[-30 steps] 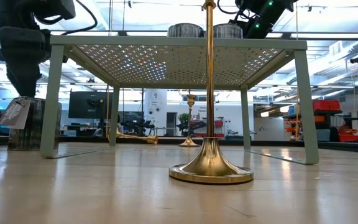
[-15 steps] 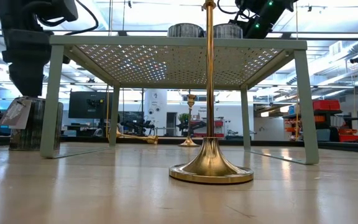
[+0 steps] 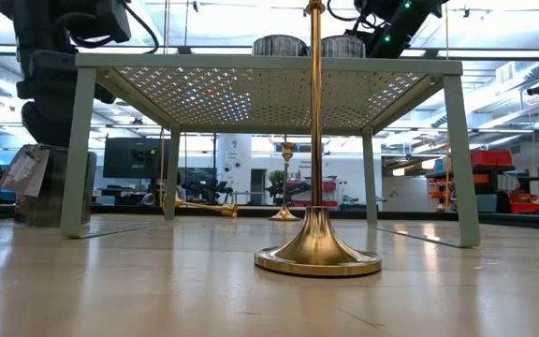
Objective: Pick & Place candle stick holders
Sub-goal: Put the orange scented candle on the shelf
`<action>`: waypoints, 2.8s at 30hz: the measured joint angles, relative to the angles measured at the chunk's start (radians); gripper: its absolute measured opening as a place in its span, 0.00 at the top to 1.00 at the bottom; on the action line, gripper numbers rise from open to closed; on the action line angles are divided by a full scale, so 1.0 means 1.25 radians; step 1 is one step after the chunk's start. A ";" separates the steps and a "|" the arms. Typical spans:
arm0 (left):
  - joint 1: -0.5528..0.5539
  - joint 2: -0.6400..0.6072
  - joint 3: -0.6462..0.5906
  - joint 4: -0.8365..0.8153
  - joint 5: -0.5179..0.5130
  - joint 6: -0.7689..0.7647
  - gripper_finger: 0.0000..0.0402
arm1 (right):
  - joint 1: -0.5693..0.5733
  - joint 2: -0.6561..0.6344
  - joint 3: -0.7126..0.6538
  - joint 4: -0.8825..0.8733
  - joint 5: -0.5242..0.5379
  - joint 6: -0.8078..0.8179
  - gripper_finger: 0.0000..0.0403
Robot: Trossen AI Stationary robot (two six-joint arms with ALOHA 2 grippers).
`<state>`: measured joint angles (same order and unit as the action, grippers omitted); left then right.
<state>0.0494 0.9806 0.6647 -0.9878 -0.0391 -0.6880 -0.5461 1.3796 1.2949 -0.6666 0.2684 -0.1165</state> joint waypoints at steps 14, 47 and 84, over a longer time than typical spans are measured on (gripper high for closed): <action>0.026 0.034 -0.001 0.020 0.021 0.064 0.01 | 0.000 0.000 0.000 0.000 0.000 0.000 0.01; 0.053 0.036 0.033 -0.062 -0.094 0.110 0.01 | 0.000 0.000 0.000 0.000 0.000 0.021 0.01; 0.053 0.038 0.107 -0.066 -0.008 0.125 0.01 | 0.000 0.000 0.000 0.000 -0.001 0.023 0.01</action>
<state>0.1162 1.0275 0.7979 -1.0702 -0.0494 -0.5320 -0.5461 1.3796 1.2949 -0.6670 0.2676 -0.0872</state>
